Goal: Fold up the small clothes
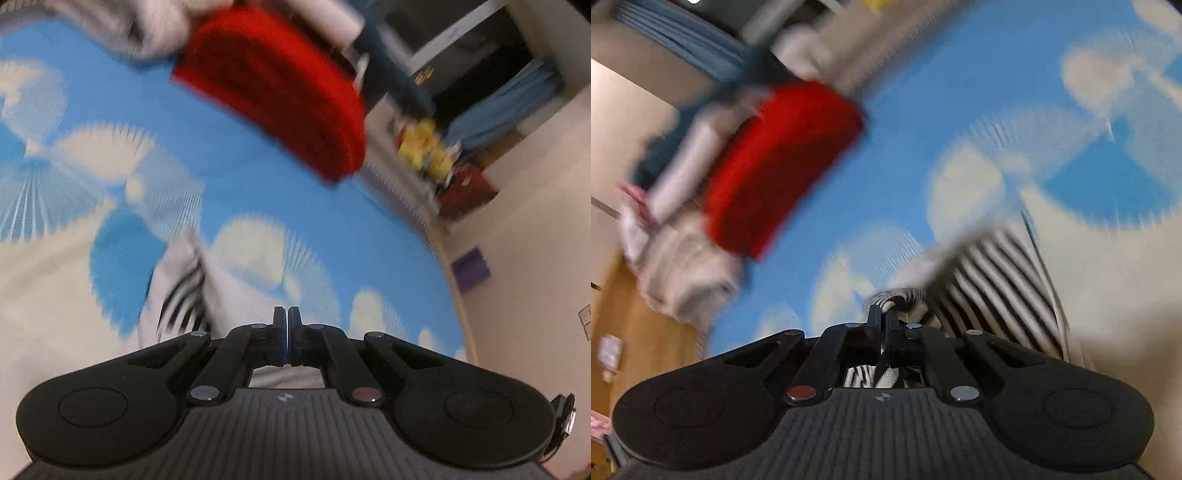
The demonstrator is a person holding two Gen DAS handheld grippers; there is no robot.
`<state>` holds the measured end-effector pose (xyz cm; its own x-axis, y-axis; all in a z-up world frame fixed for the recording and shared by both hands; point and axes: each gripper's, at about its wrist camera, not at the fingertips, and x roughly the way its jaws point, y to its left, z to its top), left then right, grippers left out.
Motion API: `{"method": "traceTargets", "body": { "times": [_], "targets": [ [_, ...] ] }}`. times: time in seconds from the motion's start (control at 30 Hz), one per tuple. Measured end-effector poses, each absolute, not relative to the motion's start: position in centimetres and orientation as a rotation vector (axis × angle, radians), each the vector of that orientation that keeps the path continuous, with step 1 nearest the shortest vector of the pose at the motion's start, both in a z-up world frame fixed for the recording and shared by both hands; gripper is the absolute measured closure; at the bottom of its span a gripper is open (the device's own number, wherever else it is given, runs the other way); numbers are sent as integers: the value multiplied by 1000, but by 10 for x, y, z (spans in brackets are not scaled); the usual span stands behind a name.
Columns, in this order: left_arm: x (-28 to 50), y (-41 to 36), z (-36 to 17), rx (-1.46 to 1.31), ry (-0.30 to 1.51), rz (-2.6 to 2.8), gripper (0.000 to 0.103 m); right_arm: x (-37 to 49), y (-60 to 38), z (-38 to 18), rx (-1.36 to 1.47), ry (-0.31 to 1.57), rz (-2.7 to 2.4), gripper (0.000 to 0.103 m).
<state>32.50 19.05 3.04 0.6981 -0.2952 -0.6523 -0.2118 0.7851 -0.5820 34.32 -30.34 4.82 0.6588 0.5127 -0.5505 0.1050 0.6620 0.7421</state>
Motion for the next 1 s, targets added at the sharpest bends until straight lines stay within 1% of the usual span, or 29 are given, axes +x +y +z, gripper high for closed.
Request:
{"method": "traceTargets", "body": {
  "times": [0.03,0.07,0.1,0.13,0.17,0.2,0.3,0.33,0.4,0.43,0.47,0.5,0.53,0.57,0.6,0.67,0.73,0.8,0.83,0.87,0.9,0.93,0.97,1.0],
  "targets": [
    [326,185,14,-699,906,-69,102,344,-304,41,842,885,262,102],
    [327,178,0,-705,986,-87,101,345,-302,28,830,971,237,102],
    [328,169,-16,-695,1078,-101,89,347,-300,16,801,1047,194,102],
    [329,159,-31,-665,1165,-107,70,347,-299,3,768,1110,137,101],
    [328,150,-41,-624,1224,-99,62,347,-300,-6,759,1139,96,99],
    [327,144,-49,-600,1249,-83,57,346,-302,-13,770,1153,70,98],
    [328,136,-67,-673,1288,-72,57,348,-301,-13,779,1138,59,97],
    [329,134,-70,-705,1297,-72,54,349,-300,-11,761,1131,59,97],
    [331,130,-74,-749,1302,-71,49,349,-301,-9,751,1128,59,92],
    [332,128,-75,-764,1305,-69,49,349,-302,-9,754,1131,64,86],
    [334,126,-76,-776,1308,-64,49,351,-304,-11,756,1134,69,82],
    [337,125,-73,-782,1308,-58,51,354,-304,-12,755,1140,68,82],
    [340,125,-72,-779,1305,-47,68,356,-304,-14,755,1146,69,82],
    [340,126,-70,-766,1299,-25,81,363,-305,-17,755,1150,79,82],
    [344,130,-67,-749,1286,2,100,365,-304,-18,753,1150,99,83],
    [347,132,-50,-662,1199,32,100,366,-303,-15,759,1124,141,101],
    [345,135,-13,-556,1029,25,101,365,-308,-6,787,1056,158,102],
    [336,140,28,-468,812,6,101,360,-316,9,829,968,164,102],
    [330,144,43,-442,718,-8,101,358,-319,14,849,934,171,102],
    [327,149,50,-440,663,-22,100,355,-322,19,862,905,176,102],
    [326,156,50,-464,661,-31,100,351,-324,22,866,887,181,102],
    [329,161,41,-500,711,-34,100,350,-325,21,867,891,186,102],
    [333,165,28,-531,785,-31,100,349,-325,18,858,917,190,102],
    [339,170,9,-556,911,-11,100,349,-322,10,832,972,181,102]
  ]
}}
